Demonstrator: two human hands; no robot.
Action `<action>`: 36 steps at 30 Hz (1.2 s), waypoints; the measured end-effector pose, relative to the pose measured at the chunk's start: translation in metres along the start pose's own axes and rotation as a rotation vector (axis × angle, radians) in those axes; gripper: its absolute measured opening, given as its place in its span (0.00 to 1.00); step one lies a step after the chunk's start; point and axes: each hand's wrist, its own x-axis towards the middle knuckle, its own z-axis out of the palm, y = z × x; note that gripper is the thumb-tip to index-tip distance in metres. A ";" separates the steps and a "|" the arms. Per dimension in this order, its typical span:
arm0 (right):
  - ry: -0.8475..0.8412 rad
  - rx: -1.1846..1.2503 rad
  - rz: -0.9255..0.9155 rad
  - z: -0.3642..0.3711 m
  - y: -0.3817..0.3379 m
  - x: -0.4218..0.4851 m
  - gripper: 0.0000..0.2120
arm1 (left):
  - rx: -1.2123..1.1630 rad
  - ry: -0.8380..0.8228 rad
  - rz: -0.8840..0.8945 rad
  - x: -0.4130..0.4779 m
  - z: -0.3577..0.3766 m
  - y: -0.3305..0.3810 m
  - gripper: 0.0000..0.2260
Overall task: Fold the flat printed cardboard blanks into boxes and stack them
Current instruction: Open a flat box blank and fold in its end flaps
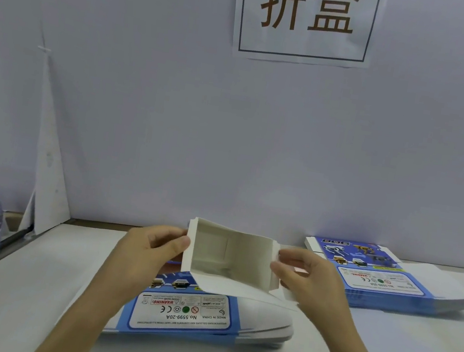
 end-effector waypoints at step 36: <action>-0.186 0.286 -0.139 -0.006 -0.025 -0.014 0.14 | -0.412 -0.110 -0.238 -0.001 -0.007 0.009 0.09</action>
